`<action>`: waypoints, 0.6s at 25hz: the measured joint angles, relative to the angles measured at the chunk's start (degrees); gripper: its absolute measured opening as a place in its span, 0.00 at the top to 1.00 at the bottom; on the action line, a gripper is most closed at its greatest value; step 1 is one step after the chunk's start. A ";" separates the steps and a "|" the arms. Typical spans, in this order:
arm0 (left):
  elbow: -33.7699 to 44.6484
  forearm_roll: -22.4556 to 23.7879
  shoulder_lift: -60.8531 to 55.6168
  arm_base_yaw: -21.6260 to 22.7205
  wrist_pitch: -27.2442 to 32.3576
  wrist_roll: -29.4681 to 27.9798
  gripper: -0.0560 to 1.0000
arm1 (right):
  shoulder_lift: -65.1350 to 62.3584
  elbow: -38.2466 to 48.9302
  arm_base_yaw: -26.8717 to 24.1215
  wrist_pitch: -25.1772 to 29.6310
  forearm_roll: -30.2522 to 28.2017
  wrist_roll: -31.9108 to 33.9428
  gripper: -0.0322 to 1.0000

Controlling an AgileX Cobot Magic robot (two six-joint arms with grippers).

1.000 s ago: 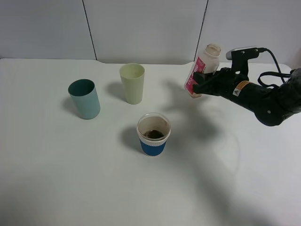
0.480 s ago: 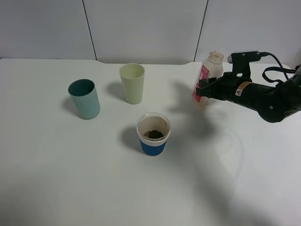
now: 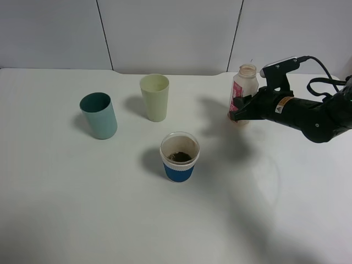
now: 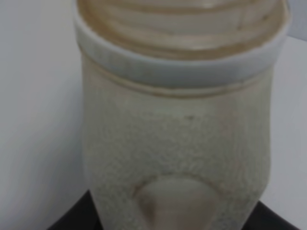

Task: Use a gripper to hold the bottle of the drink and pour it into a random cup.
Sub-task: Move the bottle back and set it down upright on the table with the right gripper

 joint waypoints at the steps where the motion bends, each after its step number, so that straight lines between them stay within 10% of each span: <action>1: 0.00 0.00 0.00 0.00 0.00 0.00 0.07 | 0.00 0.00 0.00 0.00 0.00 -0.08 0.62; 11: 0.00 0.00 0.00 0.00 0.00 0.00 0.07 | -0.12 0.00 0.00 0.06 -0.79 -0.06 0.62; 15: 0.00 0.00 0.00 0.00 0.00 0.00 0.07 | -0.17 0.00 0.00 0.28 -1.43 1.12 0.35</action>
